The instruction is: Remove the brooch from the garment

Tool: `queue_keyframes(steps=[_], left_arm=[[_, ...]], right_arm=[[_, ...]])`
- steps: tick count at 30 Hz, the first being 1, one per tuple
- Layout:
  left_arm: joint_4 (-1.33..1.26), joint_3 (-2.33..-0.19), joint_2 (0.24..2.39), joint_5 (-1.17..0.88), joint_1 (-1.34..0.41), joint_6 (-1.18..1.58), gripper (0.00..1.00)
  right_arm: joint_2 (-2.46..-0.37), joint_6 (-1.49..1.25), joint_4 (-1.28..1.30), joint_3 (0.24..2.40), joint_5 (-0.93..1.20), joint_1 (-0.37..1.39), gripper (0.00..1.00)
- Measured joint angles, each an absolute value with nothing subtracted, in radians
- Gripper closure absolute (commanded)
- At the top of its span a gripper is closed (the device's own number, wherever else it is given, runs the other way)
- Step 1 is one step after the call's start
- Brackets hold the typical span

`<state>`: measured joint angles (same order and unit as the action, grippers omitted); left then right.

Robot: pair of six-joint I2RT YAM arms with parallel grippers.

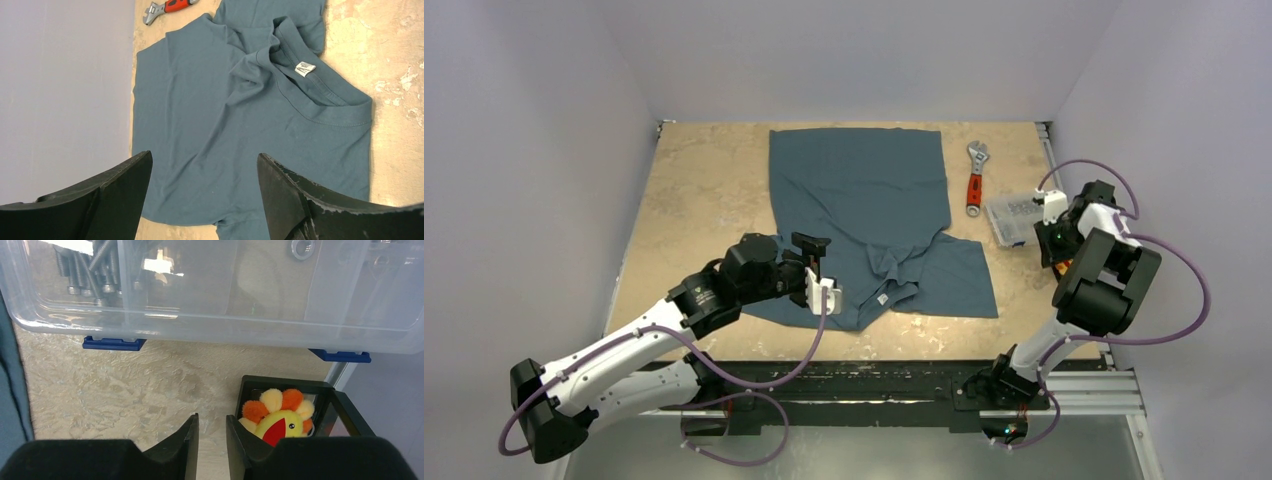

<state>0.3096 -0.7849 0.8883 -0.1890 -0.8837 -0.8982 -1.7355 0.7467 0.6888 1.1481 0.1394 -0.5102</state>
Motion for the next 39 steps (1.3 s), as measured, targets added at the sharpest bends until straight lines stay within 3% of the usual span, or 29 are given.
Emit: queue_keyframes(steps=[6, 10, 19, 27, 31, 39], left_arm=[[0.329, -0.798, 0.888, -0.184, -0.871, -0.871, 0.20], [0.373, -0.835, 0.897, -0.189, -0.825, -0.818, 0.12], [0.552, -1.048, 1.036, -0.215, -0.619, -0.605, 0.00], [0.790, -1.297, 1.231, -0.321, -0.350, -0.439, 0.00], [0.867, -1.311, 1.302, -0.316, -0.281, -0.411, 0.00], [0.762, -1.094, 1.428, 0.015, -0.292, -0.463, 0.00]], right_arm=[[-1.728, 0.750, 0.728, 1.159, 0.159, -0.507, 0.57], [-1.691, 0.742, 0.772, 1.176, 0.209, -0.490, 0.35], [-1.565, 0.672, 0.829, 1.296, 0.360, -0.337, 0.08], [-1.571, 0.574, 0.844, 1.463, 0.461, -0.159, 0.07], [-1.578, 0.567, 0.846, 1.457, 0.463, -0.070, 0.07], [-1.579, 0.579, 0.834, 1.208, 0.383, 0.023, 0.08]])
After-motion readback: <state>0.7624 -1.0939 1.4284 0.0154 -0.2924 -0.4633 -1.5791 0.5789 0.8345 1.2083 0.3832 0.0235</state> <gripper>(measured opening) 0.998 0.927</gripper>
